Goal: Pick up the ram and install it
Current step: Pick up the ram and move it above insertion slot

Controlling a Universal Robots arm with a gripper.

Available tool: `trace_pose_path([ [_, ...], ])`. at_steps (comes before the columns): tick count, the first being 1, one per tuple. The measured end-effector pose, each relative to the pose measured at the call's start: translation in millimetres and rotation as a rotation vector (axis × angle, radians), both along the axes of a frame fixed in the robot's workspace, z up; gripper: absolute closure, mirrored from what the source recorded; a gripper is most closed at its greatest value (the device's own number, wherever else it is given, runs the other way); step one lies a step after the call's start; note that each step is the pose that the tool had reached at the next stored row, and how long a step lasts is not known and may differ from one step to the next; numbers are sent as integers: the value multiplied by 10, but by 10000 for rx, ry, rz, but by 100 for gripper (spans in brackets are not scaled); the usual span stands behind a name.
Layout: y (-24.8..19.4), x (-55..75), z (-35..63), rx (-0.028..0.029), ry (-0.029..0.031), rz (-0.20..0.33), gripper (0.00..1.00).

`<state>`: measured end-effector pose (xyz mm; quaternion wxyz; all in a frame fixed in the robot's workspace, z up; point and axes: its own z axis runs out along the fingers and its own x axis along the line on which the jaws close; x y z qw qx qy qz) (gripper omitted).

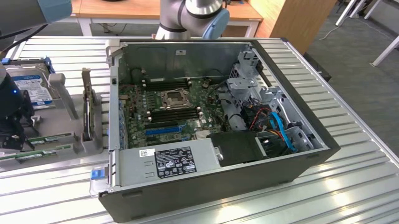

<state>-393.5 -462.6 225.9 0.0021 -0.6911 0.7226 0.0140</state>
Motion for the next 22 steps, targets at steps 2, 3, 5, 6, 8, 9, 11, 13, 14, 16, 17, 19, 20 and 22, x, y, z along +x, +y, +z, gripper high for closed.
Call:
trace_pose_path([
  [2,0,0,-1,0,0,141,59],
  [3,0,0,-2,0,-1,215,59],
  [5,0,0,-2,0,0,330,59],
  [6,0,0,-2,0,0,336,59],
  [8,0,0,-3,1,-1,337,59],
  [9,-3,52,-3,0,2,395,59],
  [11,-9,121,-2,0,8,395,59],
  [13,-10,144,-3,1,8,395,59],
  [14,-11,154,-3,1,8,395,59],
  [16,-11,170,-3,1,8,395,59],
  [17,-11,170,-3,1,8,395,59],
  [19,-11,170,-3,1,8,394,59],
  [20,-11,170,-3,0,9,394,59],
  [22,-11,171,-4,0,9,395,59],
])
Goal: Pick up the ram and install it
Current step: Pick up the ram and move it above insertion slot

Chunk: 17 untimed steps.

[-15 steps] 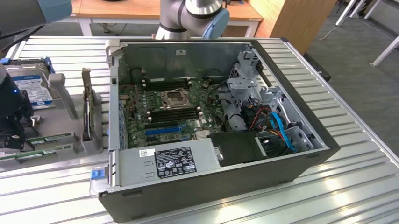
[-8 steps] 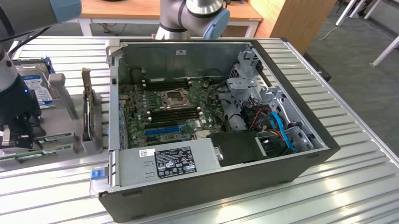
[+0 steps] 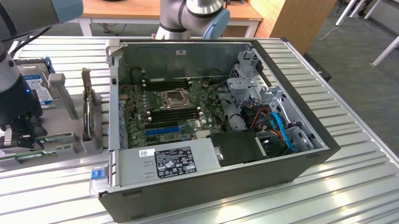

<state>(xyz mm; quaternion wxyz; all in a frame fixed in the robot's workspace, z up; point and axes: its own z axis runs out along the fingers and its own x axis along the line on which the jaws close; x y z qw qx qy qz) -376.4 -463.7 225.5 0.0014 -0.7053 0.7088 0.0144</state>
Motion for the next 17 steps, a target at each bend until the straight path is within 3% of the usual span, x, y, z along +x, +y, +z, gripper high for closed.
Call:
trace_pose_path([
  [17,0,0,-142,0,0,0,59],
])
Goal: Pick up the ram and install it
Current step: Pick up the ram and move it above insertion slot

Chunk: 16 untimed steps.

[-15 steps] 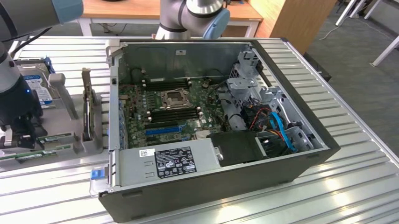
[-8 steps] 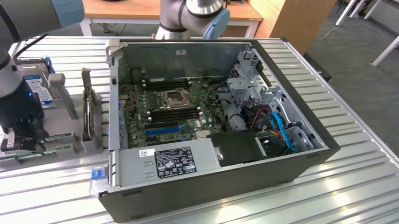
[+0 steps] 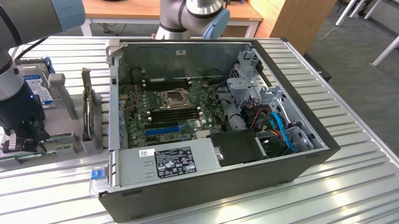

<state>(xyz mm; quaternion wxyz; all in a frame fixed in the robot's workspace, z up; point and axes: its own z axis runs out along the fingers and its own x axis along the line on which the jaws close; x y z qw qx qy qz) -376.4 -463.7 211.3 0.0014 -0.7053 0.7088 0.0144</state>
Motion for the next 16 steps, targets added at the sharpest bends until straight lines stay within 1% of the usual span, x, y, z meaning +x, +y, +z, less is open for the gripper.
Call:
trace_pose_path([
  [9,-3,61,-7,9,-2,0,59],
  [13,-3,62,-7,9,-1,-1,59],
  [16,-27,63,-8,8,-1,1,59],
])
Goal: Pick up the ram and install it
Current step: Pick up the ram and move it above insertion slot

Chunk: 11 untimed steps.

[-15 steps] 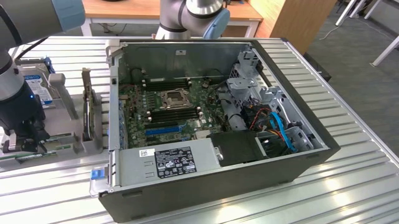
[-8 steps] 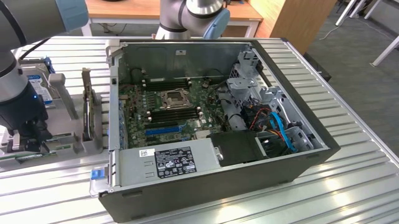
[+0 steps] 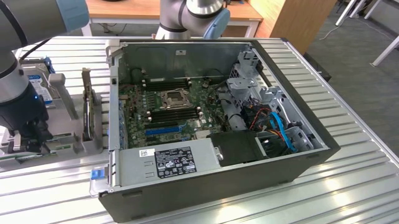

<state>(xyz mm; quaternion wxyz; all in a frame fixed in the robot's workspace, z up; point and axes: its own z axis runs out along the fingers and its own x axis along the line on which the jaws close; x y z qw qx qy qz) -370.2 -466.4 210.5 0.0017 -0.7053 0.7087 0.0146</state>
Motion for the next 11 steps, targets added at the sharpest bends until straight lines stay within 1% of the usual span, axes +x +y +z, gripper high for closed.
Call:
trace_pose_path([
  [5,-50,0,-4,1,-1,-1,59],
  [9,-52,-1,-7,2,-1,-2,59],
  [11,-53,-1,-25,0,-1,-1,59],
])
